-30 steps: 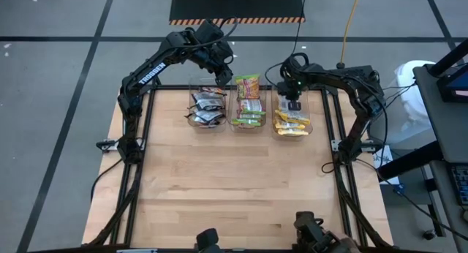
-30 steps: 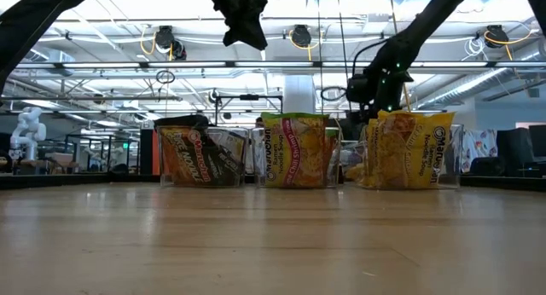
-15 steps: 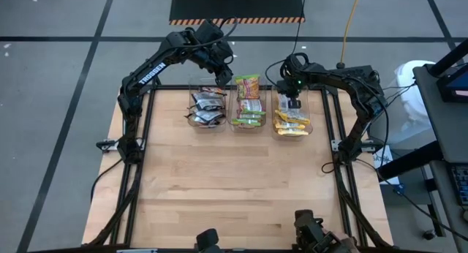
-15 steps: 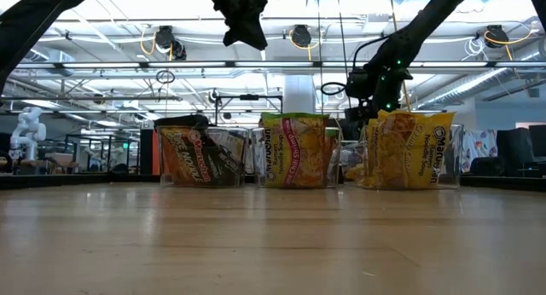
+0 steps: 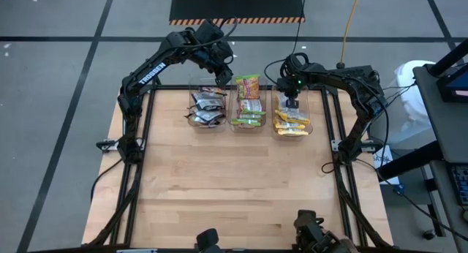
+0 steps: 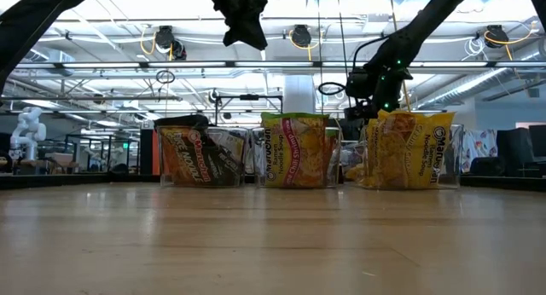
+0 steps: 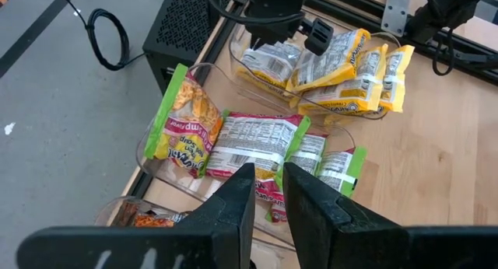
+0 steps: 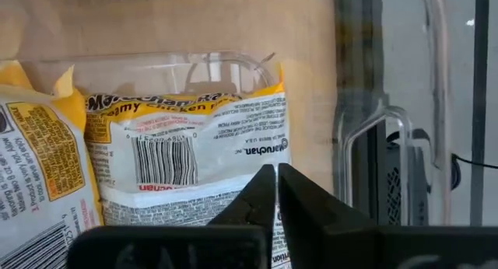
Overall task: Sort Maruchan noodles
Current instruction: Adjust the yellow noodle packs in the right transparent bin
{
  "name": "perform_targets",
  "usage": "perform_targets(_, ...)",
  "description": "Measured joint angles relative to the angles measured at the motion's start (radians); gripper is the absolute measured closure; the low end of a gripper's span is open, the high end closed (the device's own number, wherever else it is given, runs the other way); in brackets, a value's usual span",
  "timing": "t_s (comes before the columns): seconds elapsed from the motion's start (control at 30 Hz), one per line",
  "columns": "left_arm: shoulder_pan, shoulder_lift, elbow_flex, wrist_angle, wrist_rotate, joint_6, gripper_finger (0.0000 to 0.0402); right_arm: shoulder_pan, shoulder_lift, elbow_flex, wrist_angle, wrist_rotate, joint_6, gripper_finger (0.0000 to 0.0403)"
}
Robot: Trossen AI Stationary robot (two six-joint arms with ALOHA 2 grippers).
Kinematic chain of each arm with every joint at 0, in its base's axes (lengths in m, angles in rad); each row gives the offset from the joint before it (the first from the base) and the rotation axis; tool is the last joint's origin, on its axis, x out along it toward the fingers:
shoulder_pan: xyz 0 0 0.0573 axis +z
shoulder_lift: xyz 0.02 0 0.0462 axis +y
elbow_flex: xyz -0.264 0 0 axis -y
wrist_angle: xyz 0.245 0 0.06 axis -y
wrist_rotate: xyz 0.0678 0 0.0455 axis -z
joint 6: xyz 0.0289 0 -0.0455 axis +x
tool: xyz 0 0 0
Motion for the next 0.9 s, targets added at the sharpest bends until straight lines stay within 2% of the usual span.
perform_targets(0.23, 0.0, 0.0, 0.0, 0.0, 0.0, 0.0, 0.0328, 0.003, 0.025, 0.0, -0.003, 0.001, 0.002, 0.035)
perform_targets(0.4, 0.0, 0.0, 0.0, 0.0, 0.0, 0.0, 0.0328, 0.004, 0.028, 0.0, -0.025, -0.026, -0.087, 0.0338)
perform_targets(0.5, 0.0, 0.0, 0.0, 0.0, 0.0, 0.0, 0.0328, 0.003, 0.028, -0.001, -0.006, -0.08, -0.104, 0.0343)
perform_targets(0.77, 0.001, 0.0, 0.0, -0.001, 0.0, 0.0, 0.0328, 0.003, 0.028, -0.068, 0.118, -0.069, -0.078, 0.0396)
perform_targets(0.9, 0.001, 0.0, 0.0, -0.009, 0.0, 0.017, 0.0328, 0.004, 0.026, -0.084, 0.111, -0.031, -0.104, 0.0398)
